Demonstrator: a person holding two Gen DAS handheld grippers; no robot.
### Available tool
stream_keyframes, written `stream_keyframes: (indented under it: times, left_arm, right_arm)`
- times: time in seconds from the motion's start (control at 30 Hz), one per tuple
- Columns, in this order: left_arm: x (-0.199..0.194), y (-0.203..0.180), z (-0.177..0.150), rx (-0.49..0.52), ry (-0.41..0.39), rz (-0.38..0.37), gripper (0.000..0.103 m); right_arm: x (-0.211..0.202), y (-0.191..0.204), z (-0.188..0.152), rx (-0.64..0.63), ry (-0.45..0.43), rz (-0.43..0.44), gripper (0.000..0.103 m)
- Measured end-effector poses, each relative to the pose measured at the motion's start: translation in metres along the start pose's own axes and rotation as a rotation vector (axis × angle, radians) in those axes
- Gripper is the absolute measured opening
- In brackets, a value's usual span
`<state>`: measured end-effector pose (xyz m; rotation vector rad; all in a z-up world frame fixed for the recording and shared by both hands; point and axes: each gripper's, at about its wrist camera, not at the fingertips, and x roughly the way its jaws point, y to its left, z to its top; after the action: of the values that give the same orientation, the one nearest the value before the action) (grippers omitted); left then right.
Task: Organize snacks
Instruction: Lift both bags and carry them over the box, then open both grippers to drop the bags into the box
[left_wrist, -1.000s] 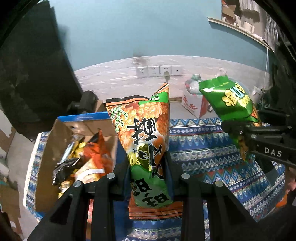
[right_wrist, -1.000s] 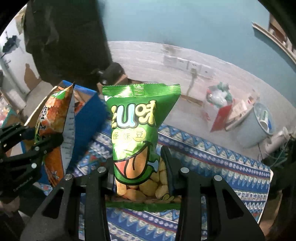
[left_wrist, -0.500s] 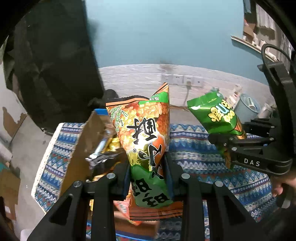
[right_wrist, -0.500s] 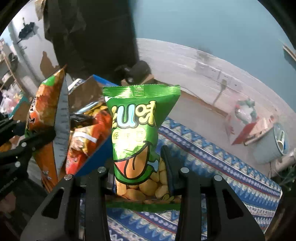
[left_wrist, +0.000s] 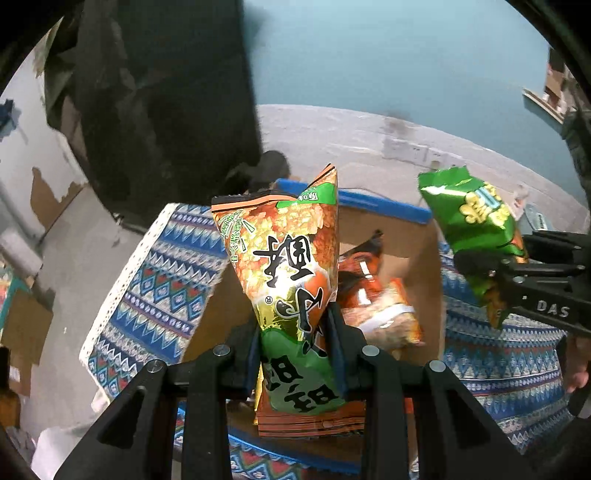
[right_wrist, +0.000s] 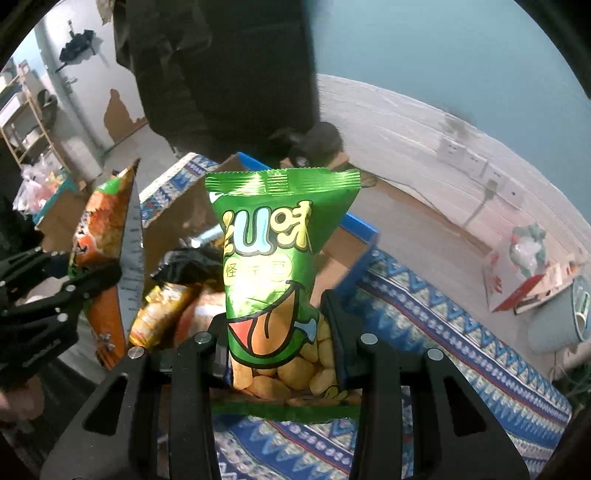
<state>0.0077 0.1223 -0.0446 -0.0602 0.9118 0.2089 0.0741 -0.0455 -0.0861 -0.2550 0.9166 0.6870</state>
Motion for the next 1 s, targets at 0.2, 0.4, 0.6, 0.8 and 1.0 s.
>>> stream_keyframes:
  times: [0.2,0.4,0.6,0.8,1.0]
  left_arm:
    - [0.015,0.018,-0.005,-0.039,0.041,0.019,0.032]
    - [0.022,0.024,-0.008,-0.049,0.066,0.029,0.033]
    - [0.020,0.024,-0.007,-0.050,0.066,0.042,0.036]
    - [0.016,0.026,-0.006,-0.062,0.068,0.036,0.046]
    - [0.011,0.027,-0.005,-0.058,0.048,0.056,0.059]
  right_arm:
    - [0.016,0.016,0.013,-0.014,0.013,0.028,0.037]
    - [0.031,0.030,0.021,-0.025,0.032,0.050,0.037]
    - [0.038,0.033,0.023,-0.007,0.046,0.080,0.037]
    - [0.040,0.032,0.025,0.021,0.053,0.100,0.037]
    - [0.039,0.037,0.030,0.017,0.044,0.111,0.039]
